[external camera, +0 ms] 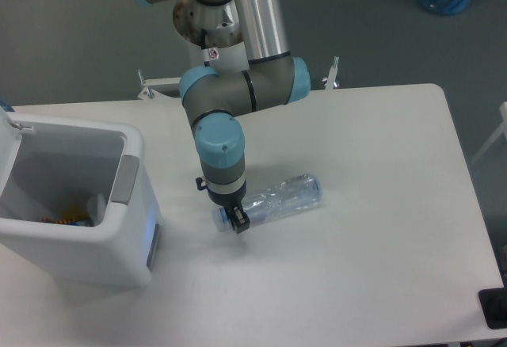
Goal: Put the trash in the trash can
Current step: 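Lower onto the bottle cap end and close the gripper on it, then lift the bottle and swing it over the white bin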
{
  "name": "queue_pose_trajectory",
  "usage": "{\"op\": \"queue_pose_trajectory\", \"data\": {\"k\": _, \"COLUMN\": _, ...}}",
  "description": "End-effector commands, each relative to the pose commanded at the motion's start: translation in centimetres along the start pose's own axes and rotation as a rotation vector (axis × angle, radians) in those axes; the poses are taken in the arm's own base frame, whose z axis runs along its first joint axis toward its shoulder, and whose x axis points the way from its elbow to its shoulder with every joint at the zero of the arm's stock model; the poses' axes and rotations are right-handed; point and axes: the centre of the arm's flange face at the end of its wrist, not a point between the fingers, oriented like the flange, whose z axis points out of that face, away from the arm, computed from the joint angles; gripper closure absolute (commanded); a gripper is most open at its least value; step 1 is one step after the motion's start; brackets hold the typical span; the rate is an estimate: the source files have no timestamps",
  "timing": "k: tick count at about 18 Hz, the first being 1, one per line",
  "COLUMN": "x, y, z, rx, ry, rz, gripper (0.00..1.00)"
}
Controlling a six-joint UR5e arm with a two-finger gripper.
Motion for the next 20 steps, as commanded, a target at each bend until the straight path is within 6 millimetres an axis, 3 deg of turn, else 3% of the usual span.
{"op": "queue_pose_trajectory", "data": {"k": 8, "x": -1.0, "y": -0.3, "z": -1.6, "rx": 0.015, "ry": -0.034, "rz": -0.025, "gripper": 0.45}}
{"op": "queue_pose_trajectory", "data": {"k": 20, "x": -9.1, "y": -1.4, "z": -12.0, "rx": 0.191, "ry": -0.221, "rz": -0.417, "gripper": 0.45}}
